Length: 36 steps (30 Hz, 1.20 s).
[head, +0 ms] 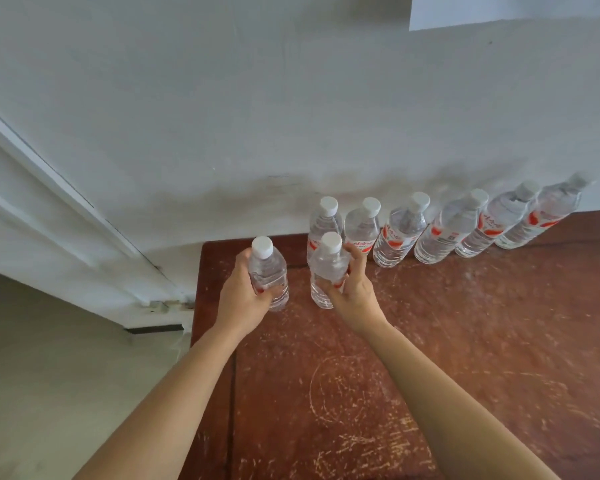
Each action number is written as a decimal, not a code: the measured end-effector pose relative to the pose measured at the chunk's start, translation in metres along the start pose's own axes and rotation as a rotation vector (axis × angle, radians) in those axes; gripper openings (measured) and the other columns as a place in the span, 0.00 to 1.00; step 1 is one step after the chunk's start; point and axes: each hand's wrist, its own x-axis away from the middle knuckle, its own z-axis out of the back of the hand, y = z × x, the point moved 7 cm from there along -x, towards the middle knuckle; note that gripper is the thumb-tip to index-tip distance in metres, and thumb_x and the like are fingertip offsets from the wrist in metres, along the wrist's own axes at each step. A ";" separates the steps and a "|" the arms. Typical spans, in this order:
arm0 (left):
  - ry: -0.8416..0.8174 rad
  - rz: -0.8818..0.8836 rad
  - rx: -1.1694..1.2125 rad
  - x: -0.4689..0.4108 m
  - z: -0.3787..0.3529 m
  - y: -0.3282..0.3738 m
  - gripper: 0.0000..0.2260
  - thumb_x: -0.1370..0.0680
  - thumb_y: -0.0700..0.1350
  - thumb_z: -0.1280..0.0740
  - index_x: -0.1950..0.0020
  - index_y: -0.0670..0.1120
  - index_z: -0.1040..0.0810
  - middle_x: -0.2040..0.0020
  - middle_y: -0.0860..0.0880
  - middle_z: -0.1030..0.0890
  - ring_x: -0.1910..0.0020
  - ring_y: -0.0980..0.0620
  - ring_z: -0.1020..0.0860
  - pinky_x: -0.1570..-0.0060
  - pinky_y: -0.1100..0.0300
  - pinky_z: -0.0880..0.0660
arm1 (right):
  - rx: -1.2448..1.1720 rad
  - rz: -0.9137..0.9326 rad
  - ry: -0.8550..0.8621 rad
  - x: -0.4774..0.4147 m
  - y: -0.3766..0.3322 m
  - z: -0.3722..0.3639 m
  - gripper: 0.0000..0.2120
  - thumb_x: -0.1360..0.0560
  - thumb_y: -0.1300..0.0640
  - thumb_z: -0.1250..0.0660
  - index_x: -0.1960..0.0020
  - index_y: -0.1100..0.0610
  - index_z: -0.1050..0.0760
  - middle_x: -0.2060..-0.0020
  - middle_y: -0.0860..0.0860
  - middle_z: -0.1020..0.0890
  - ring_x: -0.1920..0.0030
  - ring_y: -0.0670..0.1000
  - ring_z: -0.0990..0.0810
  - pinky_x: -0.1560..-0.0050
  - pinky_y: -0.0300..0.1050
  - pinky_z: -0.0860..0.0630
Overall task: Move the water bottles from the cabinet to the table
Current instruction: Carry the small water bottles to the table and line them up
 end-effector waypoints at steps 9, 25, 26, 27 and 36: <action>-0.045 0.129 0.037 0.034 0.005 -0.021 0.41 0.23 0.54 0.28 0.19 0.51 0.49 0.26 0.50 0.29 0.32 0.49 0.25 0.38 0.53 0.25 | 0.209 -0.002 -0.053 0.025 -0.013 0.004 0.41 0.20 0.46 0.32 0.21 0.38 0.58 0.22 0.54 0.37 0.34 0.61 0.23 0.39 0.60 0.23; 0.280 0.098 -0.263 0.182 0.053 0.026 0.23 0.16 0.56 0.45 0.25 0.46 0.31 0.28 0.48 0.26 0.29 0.49 0.30 0.31 0.52 0.32 | 0.480 0.217 -0.255 0.091 -0.046 0.040 0.30 0.16 0.40 0.46 0.18 0.49 0.49 0.21 0.53 0.39 0.27 0.59 0.29 0.37 0.58 0.26; 0.321 0.139 -0.300 0.200 0.053 0.026 0.23 0.16 0.56 0.46 0.26 0.46 0.30 0.29 0.48 0.25 0.30 0.48 0.29 0.31 0.51 0.31 | 0.490 0.274 -0.287 0.098 -0.047 0.035 0.30 0.16 0.39 0.47 0.19 0.49 0.46 0.22 0.53 0.38 0.27 0.59 0.29 0.36 0.58 0.26; 0.351 0.180 -0.335 0.221 0.050 0.024 0.23 0.16 0.57 0.47 0.27 0.46 0.28 0.31 0.47 0.24 0.31 0.47 0.27 0.32 0.50 0.30 | 0.503 0.322 -0.322 0.107 -0.044 0.028 0.29 0.17 0.38 0.47 0.20 0.49 0.43 0.22 0.53 0.37 0.27 0.60 0.30 0.35 0.58 0.26; 0.549 0.736 -0.604 0.462 0.062 -0.013 0.30 0.18 0.63 0.54 0.23 0.50 0.33 0.21 0.41 0.37 0.23 0.39 0.38 0.27 0.36 0.40 | 0.492 0.718 -0.704 0.256 -0.083 -0.093 0.29 0.16 0.38 0.54 0.19 0.48 0.43 0.19 0.59 0.43 0.20 0.62 0.44 0.20 0.61 0.46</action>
